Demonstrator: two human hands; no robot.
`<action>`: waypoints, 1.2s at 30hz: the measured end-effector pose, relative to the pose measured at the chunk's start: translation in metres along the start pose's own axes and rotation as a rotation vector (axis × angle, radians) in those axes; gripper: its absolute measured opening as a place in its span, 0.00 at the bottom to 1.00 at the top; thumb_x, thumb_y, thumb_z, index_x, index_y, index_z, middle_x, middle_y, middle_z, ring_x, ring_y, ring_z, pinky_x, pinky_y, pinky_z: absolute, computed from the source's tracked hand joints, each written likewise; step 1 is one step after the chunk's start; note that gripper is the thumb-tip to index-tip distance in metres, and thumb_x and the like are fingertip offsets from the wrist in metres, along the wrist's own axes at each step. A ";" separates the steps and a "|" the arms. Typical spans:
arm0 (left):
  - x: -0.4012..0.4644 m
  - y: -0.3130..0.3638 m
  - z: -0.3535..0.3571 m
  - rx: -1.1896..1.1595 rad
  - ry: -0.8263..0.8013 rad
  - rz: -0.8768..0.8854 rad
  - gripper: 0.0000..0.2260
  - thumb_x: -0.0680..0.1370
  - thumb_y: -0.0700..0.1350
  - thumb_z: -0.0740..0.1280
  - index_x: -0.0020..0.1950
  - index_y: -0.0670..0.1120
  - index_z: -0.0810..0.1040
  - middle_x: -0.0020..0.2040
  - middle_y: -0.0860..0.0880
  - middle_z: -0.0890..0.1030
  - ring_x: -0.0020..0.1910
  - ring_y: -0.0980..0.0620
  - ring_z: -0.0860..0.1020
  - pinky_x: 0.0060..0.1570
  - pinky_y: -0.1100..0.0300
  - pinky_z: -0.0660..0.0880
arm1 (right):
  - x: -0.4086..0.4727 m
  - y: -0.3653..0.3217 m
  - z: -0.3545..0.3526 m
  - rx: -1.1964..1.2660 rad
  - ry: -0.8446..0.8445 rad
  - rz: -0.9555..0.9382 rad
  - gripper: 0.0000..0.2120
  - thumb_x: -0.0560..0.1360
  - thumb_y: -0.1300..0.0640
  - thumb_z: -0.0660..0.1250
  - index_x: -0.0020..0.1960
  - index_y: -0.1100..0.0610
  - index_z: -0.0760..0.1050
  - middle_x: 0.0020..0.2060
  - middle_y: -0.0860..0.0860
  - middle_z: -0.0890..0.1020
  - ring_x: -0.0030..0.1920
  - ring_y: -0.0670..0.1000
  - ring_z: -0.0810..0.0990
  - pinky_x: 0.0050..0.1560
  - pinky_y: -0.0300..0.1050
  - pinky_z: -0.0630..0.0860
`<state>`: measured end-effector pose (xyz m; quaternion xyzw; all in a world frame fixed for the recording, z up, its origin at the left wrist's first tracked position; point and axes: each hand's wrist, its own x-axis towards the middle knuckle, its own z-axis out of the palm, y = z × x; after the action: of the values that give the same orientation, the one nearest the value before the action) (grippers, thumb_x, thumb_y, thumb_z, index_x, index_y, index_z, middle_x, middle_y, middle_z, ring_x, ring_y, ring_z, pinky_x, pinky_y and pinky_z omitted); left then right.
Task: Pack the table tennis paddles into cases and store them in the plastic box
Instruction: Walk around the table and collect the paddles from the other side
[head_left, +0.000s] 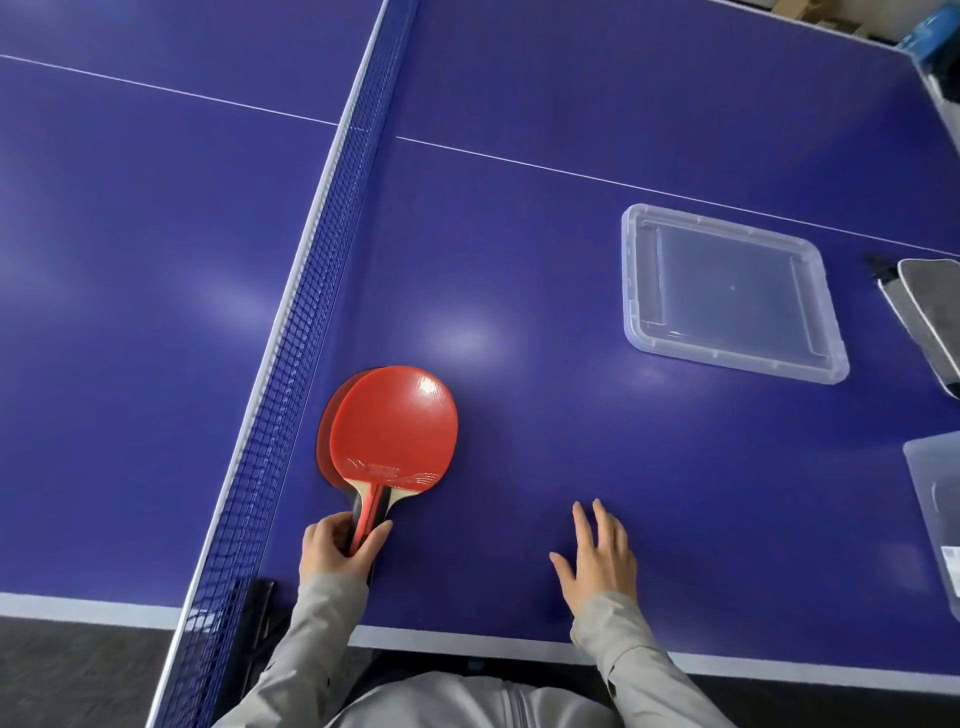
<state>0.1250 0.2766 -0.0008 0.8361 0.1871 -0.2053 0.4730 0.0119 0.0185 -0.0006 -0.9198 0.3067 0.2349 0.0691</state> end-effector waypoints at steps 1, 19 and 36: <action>0.000 0.001 0.000 0.004 0.001 0.001 0.16 0.69 0.50 0.75 0.51 0.46 0.75 0.50 0.48 0.72 0.44 0.52 0.75 0.49 0.58 0.70 | 0.000 0.000 0.000 -0.005 -0.001 -0.001 0.33 0.78 0.42 0.57 0.77 0.50 0.47 0.77 0.50 0.48 0.76 0.52 0.50 0.70 0.46 0.63; -0.031 0.019 -0.001 0.383 0.059 0.038 0.33 0.70 0.56 0.73 0.68 0.41 0.69 0.66 0.41 0.69 0.66 0.40 0.67 0.66 0.42 0.64 | -0.019 0.043 -0.001 0.132 0.003 -0.071 0.33 0.79 0.43 0.56 0.77 0.52 0.45 0.77 0.51 0.50 0.77 0.51 0.50 0.74 0.46 0.57; -0.237 0.089 0.217 0.962 -0.133 0.867 0.63 0.51 0.75 0.18 0.78 0.45 0.50 0.78 0.50 0.50 0.77 0.52 0.48 0.74 0.53 0.47 | -0.155 0.327 0.017 0.425 0.280 0.316 0.28 0.79 0.44 0.56 0.76 0.51 0.52 0.74 0.49 0.61 0.75 0.47 0.57 0.72 0.43 0.61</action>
<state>-0.0659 0.0173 0.0845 0.9397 -0.3099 -0.1079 0.0963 -0.2986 -0.1572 0.0634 -0.8490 0.4950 0.0441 0.1797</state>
